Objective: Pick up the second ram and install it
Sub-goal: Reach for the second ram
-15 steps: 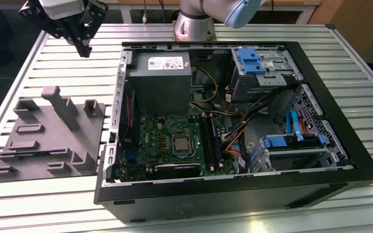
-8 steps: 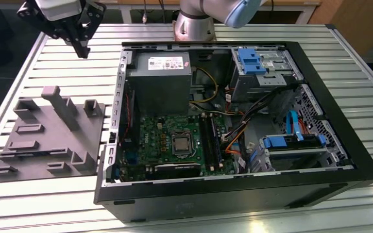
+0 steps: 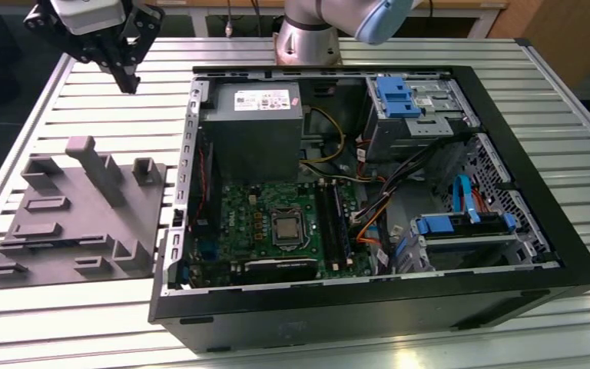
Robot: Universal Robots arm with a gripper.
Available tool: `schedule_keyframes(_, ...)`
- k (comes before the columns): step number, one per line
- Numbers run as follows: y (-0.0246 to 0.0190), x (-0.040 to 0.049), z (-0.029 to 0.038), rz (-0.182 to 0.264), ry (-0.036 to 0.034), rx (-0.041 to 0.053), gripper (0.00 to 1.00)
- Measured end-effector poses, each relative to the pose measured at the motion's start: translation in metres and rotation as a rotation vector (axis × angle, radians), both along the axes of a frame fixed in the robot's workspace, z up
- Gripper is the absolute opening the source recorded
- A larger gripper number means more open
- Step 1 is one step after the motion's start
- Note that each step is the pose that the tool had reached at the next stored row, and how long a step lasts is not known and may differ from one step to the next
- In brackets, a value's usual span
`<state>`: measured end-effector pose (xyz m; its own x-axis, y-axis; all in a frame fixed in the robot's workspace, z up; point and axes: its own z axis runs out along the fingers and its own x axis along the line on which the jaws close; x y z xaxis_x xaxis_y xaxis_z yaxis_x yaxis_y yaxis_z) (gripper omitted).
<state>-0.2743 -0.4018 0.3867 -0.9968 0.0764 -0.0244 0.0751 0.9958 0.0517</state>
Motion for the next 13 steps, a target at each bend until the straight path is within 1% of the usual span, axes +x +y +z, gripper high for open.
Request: schedule_keyframes(13, -0.0008, -0.003, -0.0008, 0.0, 0.0, -0.0001, 0.11)
